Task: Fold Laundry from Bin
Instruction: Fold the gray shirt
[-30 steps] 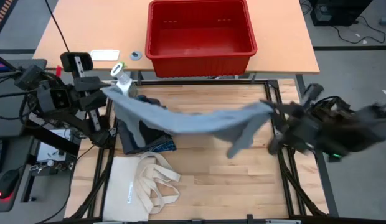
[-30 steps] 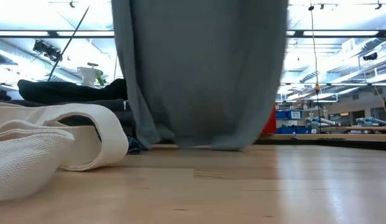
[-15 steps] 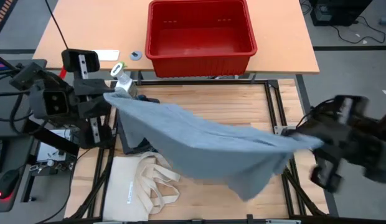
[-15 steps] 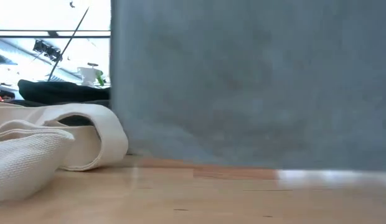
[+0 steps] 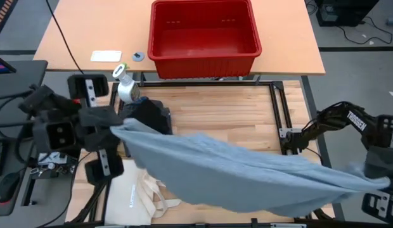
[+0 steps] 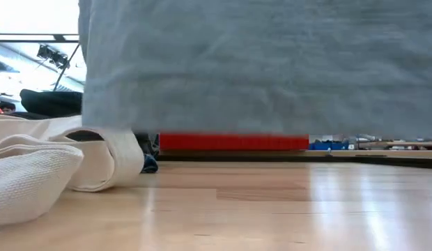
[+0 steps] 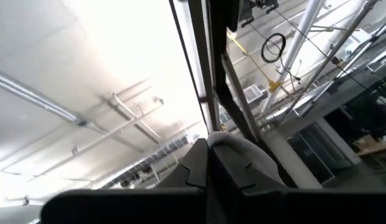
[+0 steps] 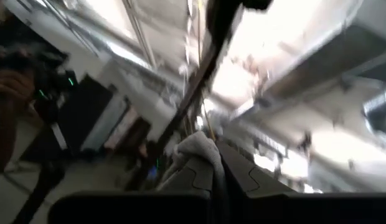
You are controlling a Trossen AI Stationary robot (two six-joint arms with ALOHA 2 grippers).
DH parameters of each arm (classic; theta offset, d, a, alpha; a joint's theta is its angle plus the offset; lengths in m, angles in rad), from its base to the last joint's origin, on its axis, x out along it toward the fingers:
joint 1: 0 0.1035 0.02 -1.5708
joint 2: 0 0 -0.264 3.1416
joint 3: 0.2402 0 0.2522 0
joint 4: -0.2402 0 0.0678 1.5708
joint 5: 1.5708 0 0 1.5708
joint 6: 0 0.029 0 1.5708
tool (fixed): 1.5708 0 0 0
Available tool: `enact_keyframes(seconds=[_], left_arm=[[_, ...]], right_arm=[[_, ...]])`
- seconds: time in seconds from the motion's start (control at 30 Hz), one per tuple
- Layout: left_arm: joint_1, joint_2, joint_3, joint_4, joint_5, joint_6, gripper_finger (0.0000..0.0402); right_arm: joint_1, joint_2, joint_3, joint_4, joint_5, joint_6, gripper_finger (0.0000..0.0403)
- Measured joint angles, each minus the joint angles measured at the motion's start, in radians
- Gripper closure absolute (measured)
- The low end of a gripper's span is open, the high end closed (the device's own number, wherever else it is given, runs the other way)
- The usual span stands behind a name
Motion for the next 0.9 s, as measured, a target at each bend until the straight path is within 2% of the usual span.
enact_keyframes(seconds=[0.13,0.2,0.27,0.33,0.4,0.53,0.67,0.8,0.9], left_arm=[[-0.022,0.014,0.000,-0.026,-0.104,0.003,0.0386],[-0.020,0.015,0.000,-0.040,-0.221,0.002,0.0386],[0.008,0.014,0.000,-0.039,-0.380,-0.012,0.0386],[0.056,0.012,0.001,-0.060,-0.516,-0.033,0.0386],[0.112,0.010,0.001,-0.144,-0.591,-0.085,0.0386],[0.193,0.013,0.000,-0.351,-0.574,-0.202,0.0386],[0.232,0.011,0.000,-0.462,-0.516,-0.230,0.0395],[0.265,-0.002,0.001,-0.658,-0.331,-0.307,0.0398],[0.309,-0.002,0.000,-0.801,-0.302,-0.389,0.0399]], right_arm=[[0.017,0.000,0.000,0.017,0.195,0.037,0.0386],[0.003,0.000,0.000,0.056,0.333,0.052,0.0386],[-0.042,-0.001,0.000,0.090,0.482,0.075,0.0386],[-0.107,-0.006,0.000,0.056,0.533,0.147,0.0386],[-0.174,-0.005,0.001,0.011,0.564,0.167,0.0386],[-0.312,0.000,0.000,-0.140,0.602,0.199,0.0386],[-0.427,-0.004,0.000,-0.257,0.699,0.371,0.0386],[-0.506,-0.014,0.001,-0.554,0.711,0.586,0.0387],[-0.526,-0.011,-0.001,-0.820,0.671,0.785,0.0388]])
